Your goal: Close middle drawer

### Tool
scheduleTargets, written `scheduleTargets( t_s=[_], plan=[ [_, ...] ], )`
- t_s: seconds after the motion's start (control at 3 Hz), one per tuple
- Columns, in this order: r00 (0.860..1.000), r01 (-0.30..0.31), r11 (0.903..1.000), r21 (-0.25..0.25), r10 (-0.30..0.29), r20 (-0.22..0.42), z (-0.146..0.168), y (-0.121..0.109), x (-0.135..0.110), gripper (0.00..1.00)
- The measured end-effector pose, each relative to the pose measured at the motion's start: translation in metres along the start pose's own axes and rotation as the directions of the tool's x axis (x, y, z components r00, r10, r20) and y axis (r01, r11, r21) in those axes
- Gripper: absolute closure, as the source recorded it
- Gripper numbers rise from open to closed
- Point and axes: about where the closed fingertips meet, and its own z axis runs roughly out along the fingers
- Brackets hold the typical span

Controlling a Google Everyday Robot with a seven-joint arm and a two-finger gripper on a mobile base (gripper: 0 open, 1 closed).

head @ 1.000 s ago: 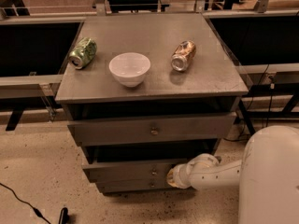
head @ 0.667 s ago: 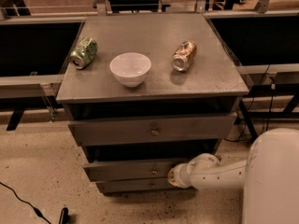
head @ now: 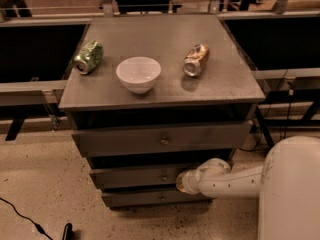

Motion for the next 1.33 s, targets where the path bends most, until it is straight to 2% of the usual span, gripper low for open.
scheduleTargets(
  t_s=[0.33,0.67,1.0,1.33],
  plan=[
    [1.0,0.025,0.9991,0.035,-0.025,-0.001,0.0,-0.023,-0.002,1.0],
    [1.0,0.025,0.9991,0.035,-0.025,-0.001,0.0,-0.023,-0.002,1.0],
    [0.999,0.034,0.9991,0.026,-0.035,0.01,-0.011,-0.01,-0.008,1.0],
    [1.0,0.015,0.9993,0.034,-0.016,0.026,-0.039,0.009,-0.01,1.0]
  ],
)
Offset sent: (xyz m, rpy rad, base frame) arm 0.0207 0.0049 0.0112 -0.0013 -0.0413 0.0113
